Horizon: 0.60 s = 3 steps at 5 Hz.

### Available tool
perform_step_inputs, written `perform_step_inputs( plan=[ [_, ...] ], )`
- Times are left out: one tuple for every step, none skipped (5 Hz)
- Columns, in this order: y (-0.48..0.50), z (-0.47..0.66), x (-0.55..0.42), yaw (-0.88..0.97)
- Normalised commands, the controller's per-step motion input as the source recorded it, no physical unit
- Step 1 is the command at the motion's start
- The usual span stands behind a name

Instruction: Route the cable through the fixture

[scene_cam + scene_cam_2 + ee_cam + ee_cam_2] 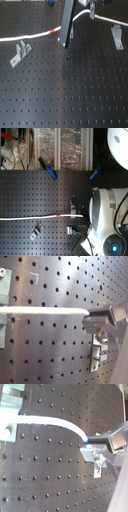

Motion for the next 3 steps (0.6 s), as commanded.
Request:
perform_step_inputs(
  plan=[
    [0.01, 0.37, -0.01, 0.0],
    [0.0, 0.02, 0.0, 0.0],
    [0.176, 0.33, 0.095, 0.0]
  ],
)
